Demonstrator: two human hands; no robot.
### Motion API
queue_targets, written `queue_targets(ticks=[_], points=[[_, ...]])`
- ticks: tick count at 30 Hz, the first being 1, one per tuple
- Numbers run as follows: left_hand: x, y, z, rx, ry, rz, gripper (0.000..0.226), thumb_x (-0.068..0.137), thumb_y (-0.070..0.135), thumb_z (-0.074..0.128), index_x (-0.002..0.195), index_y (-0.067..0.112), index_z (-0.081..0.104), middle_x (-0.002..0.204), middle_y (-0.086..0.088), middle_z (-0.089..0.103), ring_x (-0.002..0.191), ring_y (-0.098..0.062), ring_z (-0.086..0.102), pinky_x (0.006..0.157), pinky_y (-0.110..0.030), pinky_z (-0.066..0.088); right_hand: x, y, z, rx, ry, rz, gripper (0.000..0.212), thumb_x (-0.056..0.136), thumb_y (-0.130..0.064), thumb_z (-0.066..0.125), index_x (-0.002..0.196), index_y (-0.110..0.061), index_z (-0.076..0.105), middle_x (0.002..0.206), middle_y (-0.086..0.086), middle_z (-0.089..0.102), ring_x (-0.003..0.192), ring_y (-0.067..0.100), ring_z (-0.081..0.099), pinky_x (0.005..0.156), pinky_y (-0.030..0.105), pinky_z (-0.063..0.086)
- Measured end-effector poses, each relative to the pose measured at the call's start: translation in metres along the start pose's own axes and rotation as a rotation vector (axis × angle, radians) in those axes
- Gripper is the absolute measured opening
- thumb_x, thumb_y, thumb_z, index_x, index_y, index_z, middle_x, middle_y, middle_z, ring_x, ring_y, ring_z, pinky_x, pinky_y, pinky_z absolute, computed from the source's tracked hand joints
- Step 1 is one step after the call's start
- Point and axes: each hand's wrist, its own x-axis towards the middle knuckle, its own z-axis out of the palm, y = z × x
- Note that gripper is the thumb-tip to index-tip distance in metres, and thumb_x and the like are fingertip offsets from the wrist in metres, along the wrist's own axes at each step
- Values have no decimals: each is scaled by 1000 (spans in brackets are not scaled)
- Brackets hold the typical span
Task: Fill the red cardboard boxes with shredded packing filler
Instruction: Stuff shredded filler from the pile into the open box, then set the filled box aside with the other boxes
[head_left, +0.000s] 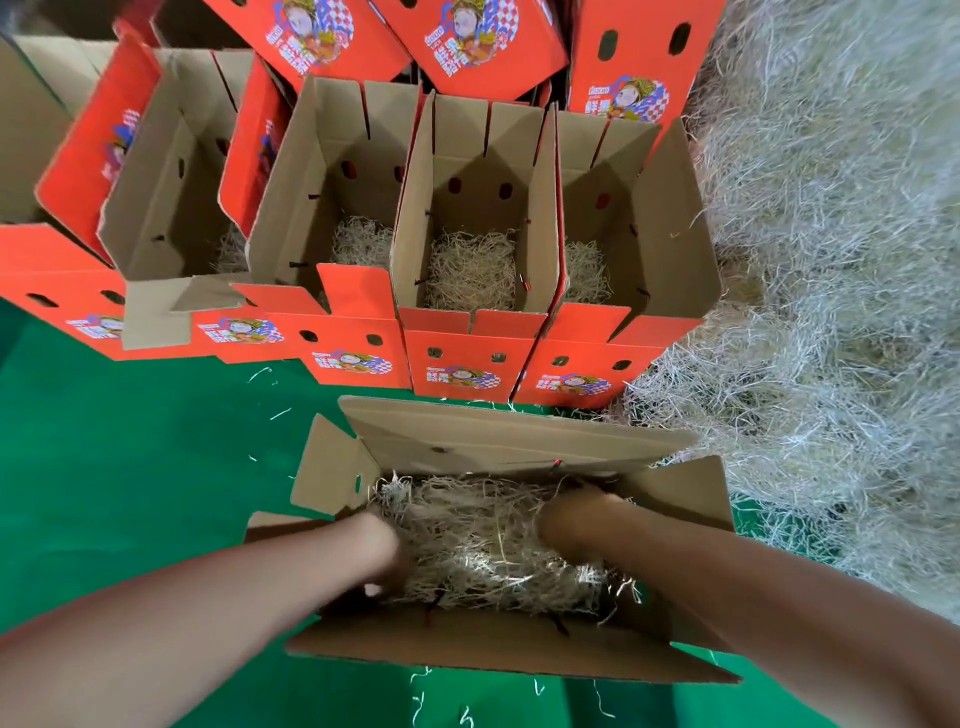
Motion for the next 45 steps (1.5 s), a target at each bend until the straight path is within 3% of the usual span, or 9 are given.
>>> queue_targets(ticks=[5,12,15,17,23,28,34,39,45], points=[[2,4,-13,-308,693,-35,28,92,6,42,112,2,60,116,-18,59,110,-28,55,89,-35,41,-17,-5,-23,182,249,96,29,85,0,54,113,-4,60,115,15,61,102,31,61,72,36,50],[3,12,-1,-300,114,10,45,91,2,50,135,0,43,138,-20,43,121,-33,48,94,-39,46,-12,-21,21,15,-253,-123,39,90,-12,52,129,-6,50,128,15,54,116,33,52,95,42,45],[-8,3,2,-298,509,89,19,93,4,42,103,4,59,84,-7,54,73,-17,52,65,-29,46,-13,-20,18,90,-115,-138,39,90,-11,52,129,-6,50,124,15,56,110,32,54,90,41,48],[-13,2,-4,-350,715,44,26,86,-10,41,98,2,61,81,-7,54,73,-20,54,69,-35,49,-15,-17,9,110,-7,-131,38,90,-6,49,128,-5,52,124,15,56,111,31,55,90,39,48],[-25,-2,0,-487,533,-62,30,86,-1,45,110,7,59,99,-11,58,73,-21,53,64,-34,48,-34,-20,12,174,-220,-89,36,96,-25,45,125,-6,54,120,13,58,106,30,56,86,36,45],[-51,-6,7,-693,793,-151,51,93,31,51,142,24,37,151,0,29,132,-22,38,109,-32,32,-79,-3,-21,437,387,20,34,94,-13,44,123,-25,59,108,0,57,105,22,56,83,30,47],[-105,0,20,-925,1186,-255,34,89,36,57,122,26,57,115,8,64,102,-9,59,89,-22,44,-143,6,-24,385,1526,120,20,74,-8,64,94,-12,62,94,5,60,81,23,57,70,37,50],[-141,15,46,-983,1334,-335,11,86,28,62,95,25,68,85,13,66,67,14,49,62,-3,32,-149,50,-8,533,814,357,45,86,-25,60,128,-16,47,120,7,57,110,27,54,88,33,42],[-166,33,83,-1148,1440,-544,6,85,24,65,83,25,70,81,13,67,62,8,52,60,-9,36,-134,35,-37,480,1014,179,20,93,-19,51,81,-7,61,76,7,62,74,25,55,60,28,29]])
